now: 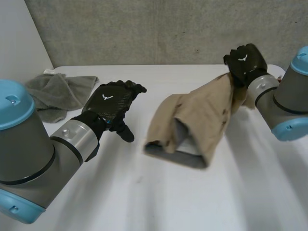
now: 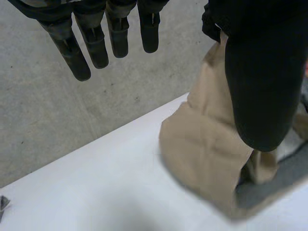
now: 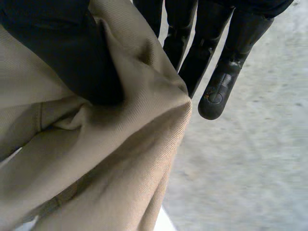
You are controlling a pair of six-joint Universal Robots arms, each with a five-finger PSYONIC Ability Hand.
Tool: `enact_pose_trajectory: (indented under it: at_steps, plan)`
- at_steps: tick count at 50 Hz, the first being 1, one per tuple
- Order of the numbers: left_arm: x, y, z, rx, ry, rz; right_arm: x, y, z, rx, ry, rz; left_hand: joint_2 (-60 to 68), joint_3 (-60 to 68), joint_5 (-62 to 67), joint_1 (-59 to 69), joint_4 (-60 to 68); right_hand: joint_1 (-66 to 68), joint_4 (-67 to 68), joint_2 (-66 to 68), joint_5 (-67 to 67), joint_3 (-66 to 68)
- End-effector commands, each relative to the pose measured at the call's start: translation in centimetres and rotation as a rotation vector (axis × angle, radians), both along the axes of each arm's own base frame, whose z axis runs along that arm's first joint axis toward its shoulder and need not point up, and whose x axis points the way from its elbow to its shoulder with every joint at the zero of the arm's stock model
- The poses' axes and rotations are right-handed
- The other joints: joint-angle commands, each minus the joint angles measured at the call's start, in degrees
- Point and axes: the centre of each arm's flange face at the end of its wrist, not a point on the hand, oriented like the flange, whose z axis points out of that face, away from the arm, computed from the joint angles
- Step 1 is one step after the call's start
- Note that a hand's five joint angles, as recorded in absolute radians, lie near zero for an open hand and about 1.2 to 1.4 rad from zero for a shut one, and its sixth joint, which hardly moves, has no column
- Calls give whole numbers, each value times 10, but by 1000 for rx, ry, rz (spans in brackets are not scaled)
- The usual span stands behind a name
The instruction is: Fold the laundry.
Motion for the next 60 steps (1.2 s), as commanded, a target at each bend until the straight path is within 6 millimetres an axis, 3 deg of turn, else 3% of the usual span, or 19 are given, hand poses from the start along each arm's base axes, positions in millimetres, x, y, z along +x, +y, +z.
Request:
enact_pose_trajectory:
  at_steps: [1, 2, 3, 8, 13, 20, 27, 33, 37, 46, 55, 59, 60]
  plan:
    - [3, -3, -4, 13, -3, 11, -1, -58, -17, -128, 49, -55, -8, -10, -2, -6, -6, 90, -20, -15, 2, -10]
    - [3, -3, -5, 15, -5, 12, -1, -60, -15, -127, 46, -61, -8, -10, -2, -6, -6, -327, -437, -433, -416, -427]
    - [3, -3, -5, 15, -5, 14, -2, -60, -15, -122, 47, -65, -8, -10, -2, -6, -6, -470, -580, -576, -559, -570]
    - [5, -4, -6, 20, -8, 21, -8, -46, -4, -43, 60, -142, -10, -11, -3, -7, -8, -470, -580, -576, -559, -570]
    - [12, -9, -9, 26, -14, 41, -19, -7, 28, 62, 64, -224, -11, -13, -5, -9, -10, -470, -580, -576, -559, -570]
    - [15, -14, -8, 23, -12, 56, -7, 54, 54, 194, -117, -178, -13, -15, -7, -11, -11, -470, -580, -576, -559, -570]
    - [18, -19, -7, 19, -7, 70, 1, 90, 66, 309, -258, -113, -16, -18, -10, -14, -15, -470, -580, -576, -559, -570]
    - [19, -20, -7, 20, -8, 75, 35, 130, 46, 451, -240, 18, -16, -18, -10, -14, -15, -470, -580, -576, -559, -570]
    - [20, -20, -8, 22, -9, 76, 56, 145, 9, 535, -177, 60, -16, -18, -10, -14, -15, -470, -580, -576, -559, -570]
    - [22, -22, -8, 24, -10, 86, 81, 143, -50, 536, -115, 25, -16, -18, -10, -14, -15, -470, -580, -576, -559, -570]
    - [26, -26, -9, 20, -6, 101, 95, 128, -87, 406, -6, 26, -16, -18, -10, -14, -15, -384, -494, -489, -472, -484]
    - [26, -27, -9, 13, -2, 104, 101, 120, -96, 347, 11, 32, -16, -18, -10, -14, -15, -186, -296, -291, -274, -286]
    - [27, -28, -9, 13, -2, 106, 102, 116, -95, 323, -2, 32, -16, -18, -10, -14, -15, 55, -55, -51, -34, -45]
